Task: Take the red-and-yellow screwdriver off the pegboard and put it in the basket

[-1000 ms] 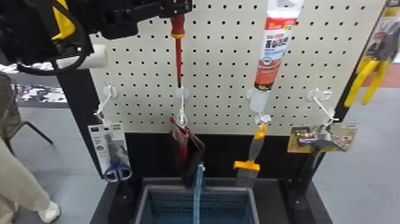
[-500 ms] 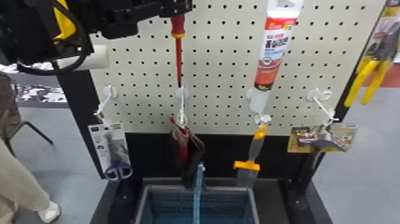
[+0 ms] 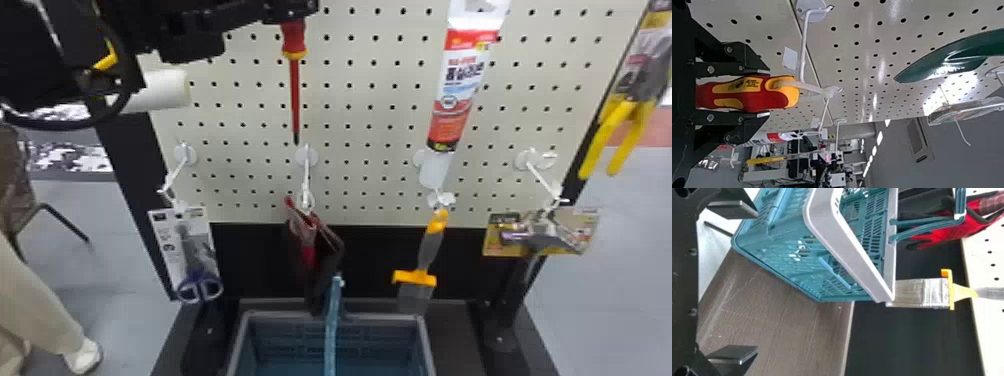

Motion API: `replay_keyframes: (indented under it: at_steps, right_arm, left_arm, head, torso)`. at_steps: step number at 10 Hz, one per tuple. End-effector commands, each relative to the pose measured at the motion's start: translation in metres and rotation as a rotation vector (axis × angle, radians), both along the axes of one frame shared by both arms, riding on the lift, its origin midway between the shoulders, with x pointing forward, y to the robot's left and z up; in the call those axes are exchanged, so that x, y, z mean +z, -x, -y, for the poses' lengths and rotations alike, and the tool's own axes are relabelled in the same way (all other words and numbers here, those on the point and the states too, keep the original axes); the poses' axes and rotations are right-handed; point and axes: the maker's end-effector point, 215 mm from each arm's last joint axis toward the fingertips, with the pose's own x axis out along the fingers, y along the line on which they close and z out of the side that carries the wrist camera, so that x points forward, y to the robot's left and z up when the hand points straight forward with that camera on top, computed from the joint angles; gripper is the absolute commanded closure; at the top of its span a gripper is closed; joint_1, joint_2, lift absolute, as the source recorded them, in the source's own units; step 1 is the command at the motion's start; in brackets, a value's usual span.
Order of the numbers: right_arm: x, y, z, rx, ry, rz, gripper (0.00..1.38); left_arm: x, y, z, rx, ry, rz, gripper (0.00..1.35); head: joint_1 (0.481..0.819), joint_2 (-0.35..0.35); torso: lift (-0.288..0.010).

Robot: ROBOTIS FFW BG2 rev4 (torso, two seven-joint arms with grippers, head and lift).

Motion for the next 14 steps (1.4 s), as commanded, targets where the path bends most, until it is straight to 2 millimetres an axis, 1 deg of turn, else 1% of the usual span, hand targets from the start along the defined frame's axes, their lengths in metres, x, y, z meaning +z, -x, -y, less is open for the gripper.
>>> replay_keyframes:
  at_steps: [1,2,4,5,7,8,11,14]
  right_arm:
    - [-0.001,0.001,0.000,0.001,0.002,-0.003,0.09]
    - [0.000,0.000,0.000,0.001,0.002,-0.004,0.09]
    - [0.000,0.001,0.001,0.002,0.004,-0.005,0.09]
    - [0.000,0.001,0.001,0.002,0.003,-0.005,0.09]
    - [0.000,0.001,0.001,0.002,0.003,-0.005,0.09]
    - [0.001,0.001,0.000,0.002,0.003,-0.002,0.09]
    - [0.001,0.001,0.000,0.002,0.003,-0.002,0.09]
    - [0.000,0.000,-0.001,0.002,0.001,-0.003,0.09]
  left_arm:
    - [-0.001,0.012,-0.002,0.004,0.005,0.003,1.01]
    - [-0.002,0.018,-0.004,0.013,0.018,0.003,1.01]
    - [-0.011,0.024,-0.010,0.024,0.043,-0.017,1.01]
    - [-0.020,0.029,-0.013,0.033,0.066,-0.038,1.01]
    - [-0.034,0.029,-0.026,0.063,0.107,-0.074,1.01]
    - [-0.043,0.030,-0.034,0.083,0.132,-0.098,1.01]
    - [-0.055,0.031,-0.062,0.158,0.207,-0.128,1.01]
    - [-0.084,0.024,-0.091,0.240,0.294,-0.193,1.01]
  head:
    - [0.549,0.000]
    - [0.549,0.000]
    - [0.549,0.000]
    - [0.549,0.000]
    - [0.549,0.000]
    - [0.549,0.000]
    - [0.549,0.000]
    - [0.549,0.000]
  torso:
    - [-0.100]
    - [-0.100]
    - [-0.100]
    - [-0.100]
    - [-0.100]
    - [-0.100]
    - [-0.100]
    - [-0.100]
